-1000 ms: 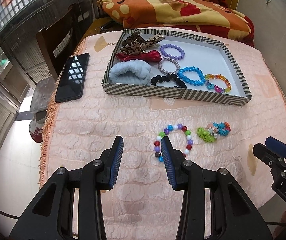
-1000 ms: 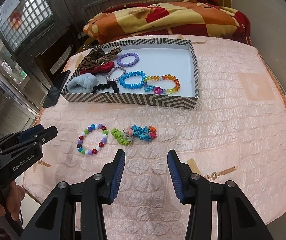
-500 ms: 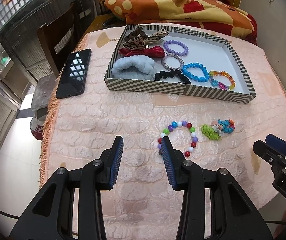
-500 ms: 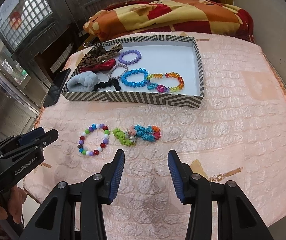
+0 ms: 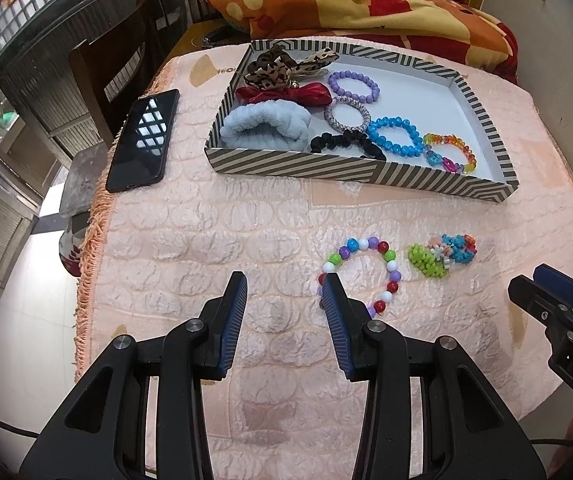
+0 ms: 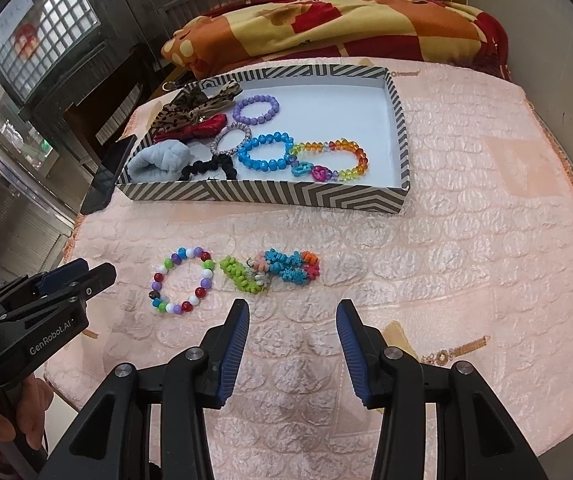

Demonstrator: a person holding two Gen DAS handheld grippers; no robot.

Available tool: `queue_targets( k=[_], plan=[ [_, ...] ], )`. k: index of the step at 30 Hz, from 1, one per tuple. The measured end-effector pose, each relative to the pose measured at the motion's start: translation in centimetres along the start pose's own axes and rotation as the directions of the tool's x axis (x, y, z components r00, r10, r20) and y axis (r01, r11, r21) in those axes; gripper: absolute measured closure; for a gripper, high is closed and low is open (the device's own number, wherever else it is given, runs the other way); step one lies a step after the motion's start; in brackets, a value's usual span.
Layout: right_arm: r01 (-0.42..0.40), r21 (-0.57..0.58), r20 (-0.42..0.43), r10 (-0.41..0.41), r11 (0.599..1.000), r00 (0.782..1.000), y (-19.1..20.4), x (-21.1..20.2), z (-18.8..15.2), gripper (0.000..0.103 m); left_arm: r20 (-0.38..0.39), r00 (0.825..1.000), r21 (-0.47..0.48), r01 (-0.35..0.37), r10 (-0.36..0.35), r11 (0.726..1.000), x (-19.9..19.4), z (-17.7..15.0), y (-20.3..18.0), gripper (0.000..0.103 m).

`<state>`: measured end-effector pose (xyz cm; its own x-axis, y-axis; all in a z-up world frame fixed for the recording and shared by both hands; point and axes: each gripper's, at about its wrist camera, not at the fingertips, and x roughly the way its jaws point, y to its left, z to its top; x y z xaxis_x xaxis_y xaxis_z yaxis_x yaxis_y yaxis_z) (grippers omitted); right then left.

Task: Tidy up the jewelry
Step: 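Grasp the multicolour bead bracelet with the left gripper while the right grasps the green-blue bracelet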

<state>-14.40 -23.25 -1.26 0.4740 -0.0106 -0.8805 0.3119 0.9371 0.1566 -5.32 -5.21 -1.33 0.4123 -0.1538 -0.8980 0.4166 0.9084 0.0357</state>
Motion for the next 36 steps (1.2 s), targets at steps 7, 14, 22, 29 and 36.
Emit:
queue_targets(
  k=[7, 14, 22, 29, 36],
  plan=[
    [0.008, 0.004, -0.018, -0.008, 1.000, 1.000, -0.5, 1.0, -0.1, 0.059, -0.027, 1.000, -0.017, 0.008, -0.009, 1.000, 1.0, -0.2, 0.8, 0.064],
    [0.037, 0.024, -0.043, -0.036, 0.999, 0.998, -1.9, 3.0, 0.2, 0.059, -0.065, 0.995, -0.058, 0.076, -0.079, 0.995, 2.5, -0.3, 2.8, 0.056],
    [0.046, 0.002, -0.039, -0.046, 0.999, 0.998, -2.1, 5.4, 1.6, 0.059, -0.097, 0.987, -0.018, 0.128, -0.129, 0.992, 4.2, 0.6, 1.6, 0.053],
    [0.062, -0.009, -0.040, -0.063, 0.998, 0.997, -1.3, 7.3, 2.1, 0.060, -0.131, 0.983, 0.058, 0.134, -0.126, 0.989, 6.4, 1.6, 0.4, 0.053],
    [0.047, 0.012, -0.023, -0.046, 0.999, 0.999, -1.0, 7.4, 2.5, 0.090, -0.127, 0.987, 0.142, 0.119, -0.101, 0.983, 7.6, 2.1, -1.0, 0.053]
  ],
)
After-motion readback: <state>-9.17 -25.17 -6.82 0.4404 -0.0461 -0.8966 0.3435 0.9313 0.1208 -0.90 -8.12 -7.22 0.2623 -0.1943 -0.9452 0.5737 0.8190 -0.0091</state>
